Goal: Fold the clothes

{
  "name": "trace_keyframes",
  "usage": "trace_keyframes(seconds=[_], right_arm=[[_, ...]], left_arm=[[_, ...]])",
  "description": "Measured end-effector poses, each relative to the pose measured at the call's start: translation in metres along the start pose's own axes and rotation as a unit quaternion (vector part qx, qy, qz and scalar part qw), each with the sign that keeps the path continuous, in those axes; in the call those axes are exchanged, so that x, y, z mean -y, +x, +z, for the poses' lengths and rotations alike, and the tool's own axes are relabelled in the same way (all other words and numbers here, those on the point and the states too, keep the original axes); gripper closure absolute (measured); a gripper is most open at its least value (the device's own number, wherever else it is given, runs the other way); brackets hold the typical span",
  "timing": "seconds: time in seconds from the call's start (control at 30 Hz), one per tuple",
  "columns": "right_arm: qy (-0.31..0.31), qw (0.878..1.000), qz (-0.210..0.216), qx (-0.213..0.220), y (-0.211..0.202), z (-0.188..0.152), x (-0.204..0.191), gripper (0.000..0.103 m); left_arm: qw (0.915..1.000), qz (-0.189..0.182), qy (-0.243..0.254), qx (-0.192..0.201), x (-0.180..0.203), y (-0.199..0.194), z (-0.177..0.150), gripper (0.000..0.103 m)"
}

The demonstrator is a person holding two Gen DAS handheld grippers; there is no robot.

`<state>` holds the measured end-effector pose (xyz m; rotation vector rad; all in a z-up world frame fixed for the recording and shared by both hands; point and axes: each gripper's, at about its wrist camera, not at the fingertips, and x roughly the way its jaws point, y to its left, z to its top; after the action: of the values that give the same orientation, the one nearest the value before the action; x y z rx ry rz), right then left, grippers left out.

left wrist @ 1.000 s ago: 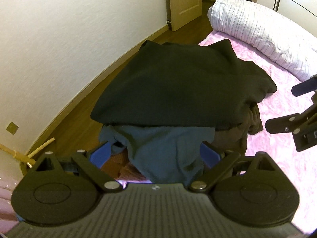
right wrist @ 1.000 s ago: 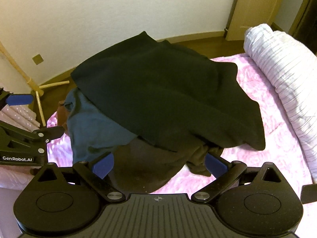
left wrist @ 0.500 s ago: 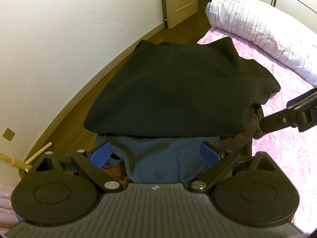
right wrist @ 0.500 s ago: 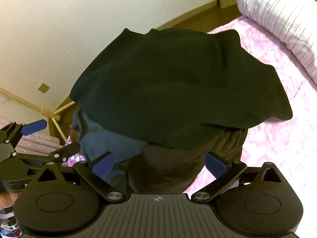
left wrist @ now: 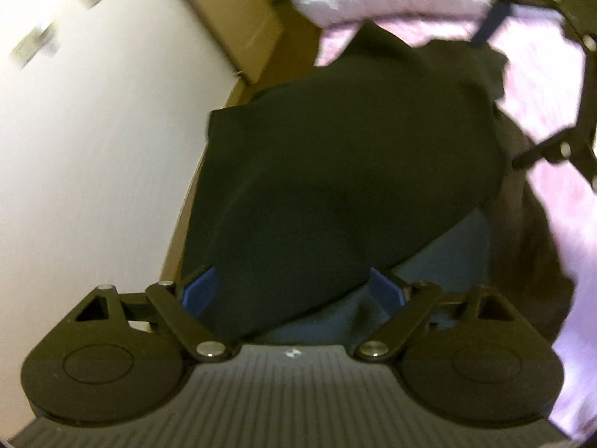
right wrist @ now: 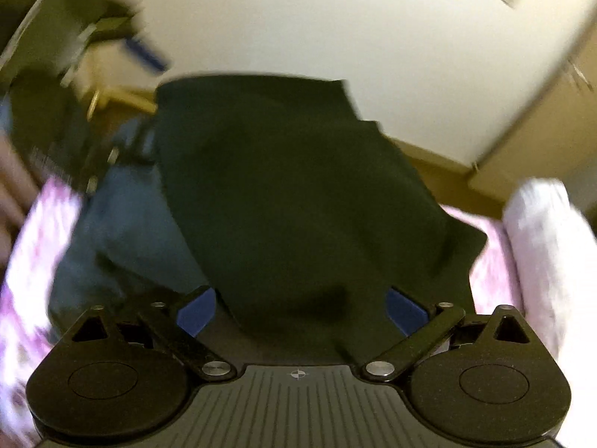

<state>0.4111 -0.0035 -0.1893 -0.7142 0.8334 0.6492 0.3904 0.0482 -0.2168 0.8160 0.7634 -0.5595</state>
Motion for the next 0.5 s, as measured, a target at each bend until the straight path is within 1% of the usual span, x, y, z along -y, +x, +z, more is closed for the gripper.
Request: trace_keyframes(seconds=[0.07, 0.17, 0.2, 0.23, 0.27, 0.3, 0.33, 0.37, 0.4, 0.43, 0.5], right_arm=[[-0.033, 0.999, -0.003, 0.001, 0.016, 0.0, -0.004, 0.003], [-0.073, 0.997, 0.001, -0.014, 0.039, 0.005, -0.01, 0.003], [-0.076, 0.997, 0.006, -0.023, 0.045, 0.008, -0.009, 0.014], [-0.078, 0.996, 0.011, -0.032, 0.052, 0.011, -0.007, 0.022], [-0.069, 0.997, 0.022, -0.038, 0.054, 0.015, -0.004, 0.025], [-0.059, 0.997, 0.031, -0.042, 0.054, 0.019, 0.0, 0.037], [-0.05, 0.997, 0.036, -0.04, 0.05, 0.022, 0.004, 0.052], [-0.042, 0.998, 0.042, -0.038, 0.044, 0.025, 0.008, 0.061], [-0.028, 0.998, 0.041, -0.031, 0.037, 0.028, 0.013, 0.074], [-0.007, 0.999, 0.04, -0.023, 0.029, 0.03, 0.02, 0.079], [0.037, 0.999, 0.039, -0.009, 0.014, 0.037, 0.035, 0.082]], left_arm=[[0.999, -0.007, 0.043, 0.007, 0.004, 0.011, -0.005, 0.018], [0.9943, -0.014, 0.104, 0.015, 0.011, 0.023, -0.015, 0.02], [0.9922, -0.016, 0.123, 0.018, 0.014, 0.026, -0.018, 0.02], [0.9897, -0.017, 0.141, 0.02, 0.016, 0.029, -0.022, 0.021], [0.9885, -0.015, 0.149, 0.022, 0.017, 0.03, -0.025, 0.022], [0.988, -0.016, 0.151, 0.026, 0.017, 0.03, -0.026, 0.023], [0.9878, -0.016, 0.152, 0.03, 0.017, 0.029, -0.027, 0.023], [0.9872, -0.016, 0.155, 0.033, 0.018, 0.028, -0.027, 0.024], [0.9864, -0.016, 0.16, 0.036, 0.019, 0.027, -0.028, 0.026], [0.9855, -0.016, 0.165, 0.039, 0.021, 0.027, -0.029, 0.028], [0.985, -0.014, 0.165, 0.047, 0.023, 0.022, -0.028, 0.032]])
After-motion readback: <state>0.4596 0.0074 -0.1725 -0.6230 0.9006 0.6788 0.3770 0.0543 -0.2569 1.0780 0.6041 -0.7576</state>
